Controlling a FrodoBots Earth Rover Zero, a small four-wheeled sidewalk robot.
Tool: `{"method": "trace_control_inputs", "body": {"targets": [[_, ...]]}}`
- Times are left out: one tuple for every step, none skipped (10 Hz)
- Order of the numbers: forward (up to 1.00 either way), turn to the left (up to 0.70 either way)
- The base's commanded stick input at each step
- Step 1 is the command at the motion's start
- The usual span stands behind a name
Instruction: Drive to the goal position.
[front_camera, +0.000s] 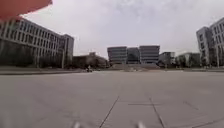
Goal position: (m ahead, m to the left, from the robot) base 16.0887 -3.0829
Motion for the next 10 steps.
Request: {"method": "trace_control_inputs", "body": {"targets": [[0.85,0.0],[0.85,0.0],[0.85,0.0],[0.85,0.0],[0.85,0.0],[0.85,0.0],[0.85,0.0],[0.85,0.0],[0.85,0.0],[0.85,0.0]]}}
